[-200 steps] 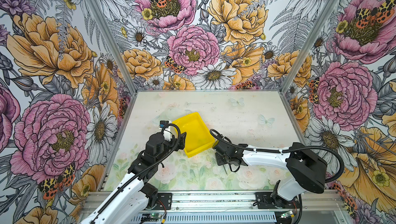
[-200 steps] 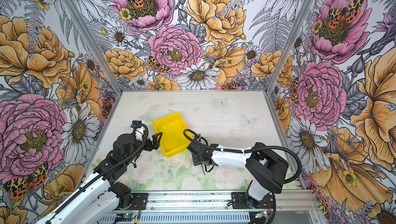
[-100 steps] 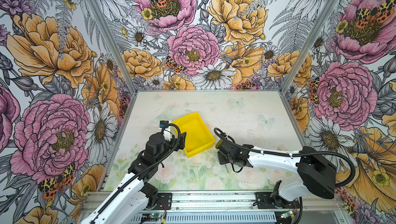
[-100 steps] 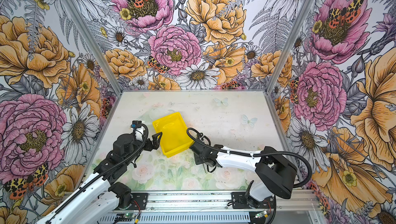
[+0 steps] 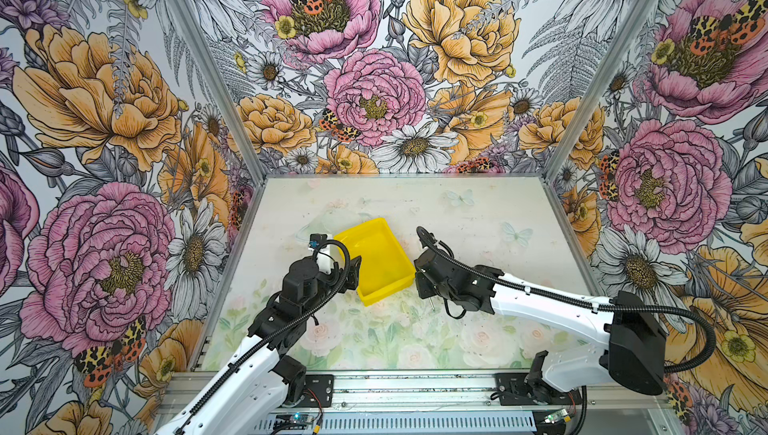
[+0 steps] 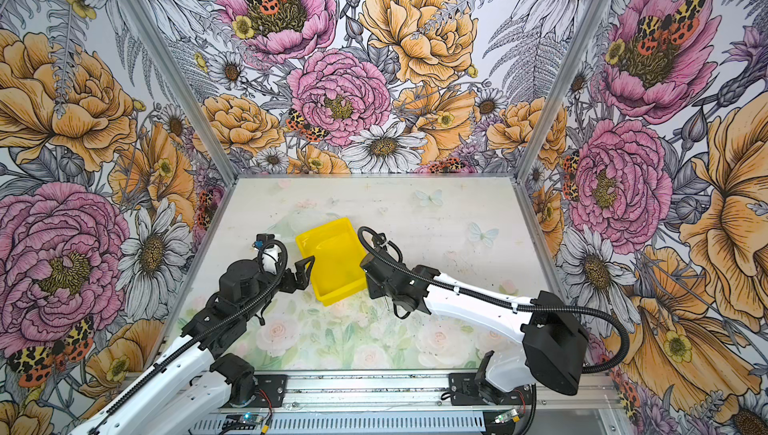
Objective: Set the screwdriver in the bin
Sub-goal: 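Carry the screwdriver with the right gripper over the yellow bin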
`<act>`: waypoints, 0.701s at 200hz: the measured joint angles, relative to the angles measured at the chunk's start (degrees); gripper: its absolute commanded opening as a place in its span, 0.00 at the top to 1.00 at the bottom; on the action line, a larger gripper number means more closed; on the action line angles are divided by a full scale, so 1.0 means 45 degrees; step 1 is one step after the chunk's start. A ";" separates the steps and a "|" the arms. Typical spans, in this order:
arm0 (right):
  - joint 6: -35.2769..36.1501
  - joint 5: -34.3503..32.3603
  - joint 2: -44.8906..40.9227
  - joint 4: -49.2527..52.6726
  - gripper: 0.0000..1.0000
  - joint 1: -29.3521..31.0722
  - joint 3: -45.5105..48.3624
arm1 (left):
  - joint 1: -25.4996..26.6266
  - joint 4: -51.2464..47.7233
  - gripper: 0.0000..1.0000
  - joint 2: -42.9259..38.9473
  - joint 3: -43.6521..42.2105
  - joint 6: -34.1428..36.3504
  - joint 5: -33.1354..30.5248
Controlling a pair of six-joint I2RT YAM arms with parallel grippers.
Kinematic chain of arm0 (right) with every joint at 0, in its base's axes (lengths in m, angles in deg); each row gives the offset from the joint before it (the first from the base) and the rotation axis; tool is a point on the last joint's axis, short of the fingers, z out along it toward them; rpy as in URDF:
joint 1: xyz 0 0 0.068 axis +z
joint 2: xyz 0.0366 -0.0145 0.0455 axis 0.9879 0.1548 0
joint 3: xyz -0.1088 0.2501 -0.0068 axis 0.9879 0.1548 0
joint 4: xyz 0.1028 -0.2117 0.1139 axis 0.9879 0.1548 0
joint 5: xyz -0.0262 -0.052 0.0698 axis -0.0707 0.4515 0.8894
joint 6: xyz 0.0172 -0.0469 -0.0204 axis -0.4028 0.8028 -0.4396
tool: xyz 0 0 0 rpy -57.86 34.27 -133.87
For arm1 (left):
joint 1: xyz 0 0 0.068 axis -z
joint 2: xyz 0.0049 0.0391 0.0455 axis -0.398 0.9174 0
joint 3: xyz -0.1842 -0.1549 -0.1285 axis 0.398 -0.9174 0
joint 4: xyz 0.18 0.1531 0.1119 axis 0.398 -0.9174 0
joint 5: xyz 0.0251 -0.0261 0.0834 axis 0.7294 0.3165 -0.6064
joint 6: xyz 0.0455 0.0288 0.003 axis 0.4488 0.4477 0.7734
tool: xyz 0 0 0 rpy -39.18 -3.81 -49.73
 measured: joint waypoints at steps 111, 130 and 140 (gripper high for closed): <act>0.1540 0.0418 0.3672 0.0097 1.00 -0.0112 -0.5430 | 0.0000 -0.0112 0.01 -0.0408 -0.0083 -0.0005 -0.0272; 0.1579 0.0656 0.4250 0.0136 1.00 -0.0185 -0.5833 | 0.0000 -0.0131 0.01 -0.0588 -0.0097 -0.0029 -0.0340; 0.1588 0.0772 0.4546 0.0165 1.00 -0.0194 -0.6062 | 0.0000 -0.0160 0.01 -0.0646 -0.0097 -0.0044 -0.0379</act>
